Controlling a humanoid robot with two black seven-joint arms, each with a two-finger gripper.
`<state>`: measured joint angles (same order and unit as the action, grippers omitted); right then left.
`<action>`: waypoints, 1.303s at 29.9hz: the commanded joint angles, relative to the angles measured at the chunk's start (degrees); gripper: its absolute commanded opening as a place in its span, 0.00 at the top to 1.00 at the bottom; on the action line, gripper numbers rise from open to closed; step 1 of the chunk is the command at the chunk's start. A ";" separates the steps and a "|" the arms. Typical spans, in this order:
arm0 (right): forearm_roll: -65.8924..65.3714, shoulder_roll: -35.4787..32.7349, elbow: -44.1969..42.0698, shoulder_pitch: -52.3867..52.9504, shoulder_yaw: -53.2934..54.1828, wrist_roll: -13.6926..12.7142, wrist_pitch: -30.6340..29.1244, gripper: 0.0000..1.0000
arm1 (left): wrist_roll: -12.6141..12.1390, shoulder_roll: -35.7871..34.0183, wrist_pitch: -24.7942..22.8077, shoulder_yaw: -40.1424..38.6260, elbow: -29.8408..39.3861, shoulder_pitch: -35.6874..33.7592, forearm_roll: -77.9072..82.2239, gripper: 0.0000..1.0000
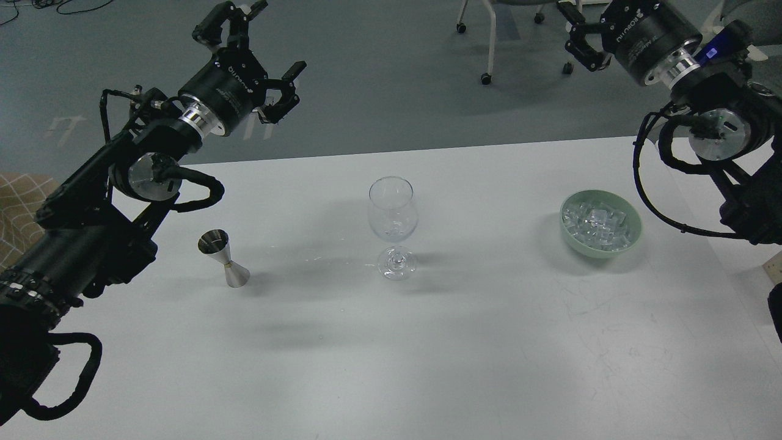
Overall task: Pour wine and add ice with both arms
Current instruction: 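Raise the left gripper and swing it toward the metal jigger, then lower the left gripper beside the metal jigger and close on it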
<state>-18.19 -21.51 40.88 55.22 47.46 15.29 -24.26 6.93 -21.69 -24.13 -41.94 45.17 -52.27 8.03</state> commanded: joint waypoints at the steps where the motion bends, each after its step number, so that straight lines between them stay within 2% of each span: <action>1: 0.00 -0.11 -0.01 0.50 0.09 0.01 0.00 0.00 | -0.07 -0.02 0.05 -0.51 0.00 0.15 0.06 0.02; 6: 0.00 -0.38 -0.01 0.50 0.09 0.01 0.00 0.00 | -0.95 -0.81 0.05 -0.95 0.09 0.06 -0.29 0.02; 9: 0.00 -0.38 -0.01 0.50 0.09 0.01 0.08 0.00 | -3.23 -3.01 0.31 -1.83 1.75 0.15 -3.01 0.03; 10: 0.00 -0.38 -0.01 0.41 0.09 0.01 0.09 0.00 | -4.28 -4.23 1.10 -1.91 3.59 0.32 -5.46 0.04; 15: 0.00 -0.38 -0.01 0.41 0.09 0.01 0.17 0.00 | -5.87 -10.91 5.85 -1.92 10.45 3.22 -12.77 0.05; 17: 0.00 -0.20 -0.01 0.41 0.09 0.01 0.17 0.00 | -7.62 -14.69 6.90 -1.92 14.84 4.71 -14.88 0.05; 19: 0.00 -0.02 -0.10 0.41 0.00 -0.08 0.26 0.00 | -9.82 -20.21 10.32 -2.18 21.33 8.39 -19.43 0.06; 20: 0.00 -0.02 -0.10 0.41 0.00 -0.08 0.26 0.00 | -9.83 -20.24 10.34 -2.18 21.36 8.41 -19.46 0.06; 21: 0.00 -0.02 -0.01 0.41 0.00 -0.08 0.35 0.00 | -10.52 -22.76 12.69 -3.05 24.93 10.06 -22.07 0.06; 23: 0.00 -0.11 -0.10 0.41 0.00 -0.08 0.52 0.00 | -11.49 -25.94 15.60 -5.42 29.70 13.85 -25.33 0.06; 25: 0.00 -0.20 -0.45 0.32 0.00 -0.08 0.53 0.00 | -11.85 -29.36 16.84 -11.37 34.96 20.68 -27.44 0.06; 26: 0.00 -0.20 -0.45 0.32 0.00 -0.08 0.52 0.00 | -11.85 -29.38 16.84 -11.41 34.98 20.72 -27.45 0.06; 28: 0.00 -0.11 -0.80 0.32 0.00 -0.08 0.61 0.00 | -11.85 -31.57 16.93 -16.58 39.71 27.89 -29.03 0.06; 30: 0.00 -0.11 -0.80 0.23 0.09 -0.08 0.70 0.00 | -11.94 -33.33 16.93 -23.85 44.72 38.33 -31.22 0.05; 32: 0.00 -0.11 -0.89 0.23 0.09 -0.08 0.79 0.00 | -12.02 -33.33 16.84 -28.17 46.40 44.06 -32.20 0.05; 36: 0.00 -0.29 -0.89 0.32 0.00 -0.08 0.79 0.00 | -12.90 -29.40 16.31 -41.09 51.75 62.59 -32.81 0.04; 39: 0.00 -0.46 -0.89 0.41 0.00 -0.17 0.79 0.00 | -14.92 -25.69 16.14 -45.59 54.05 69.13 -32.64 0.03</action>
<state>-18.19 -21.78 40.01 55.47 47.52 15.20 -23.46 -6.26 -50.85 -7.72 -82.55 96.70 9.62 -24.69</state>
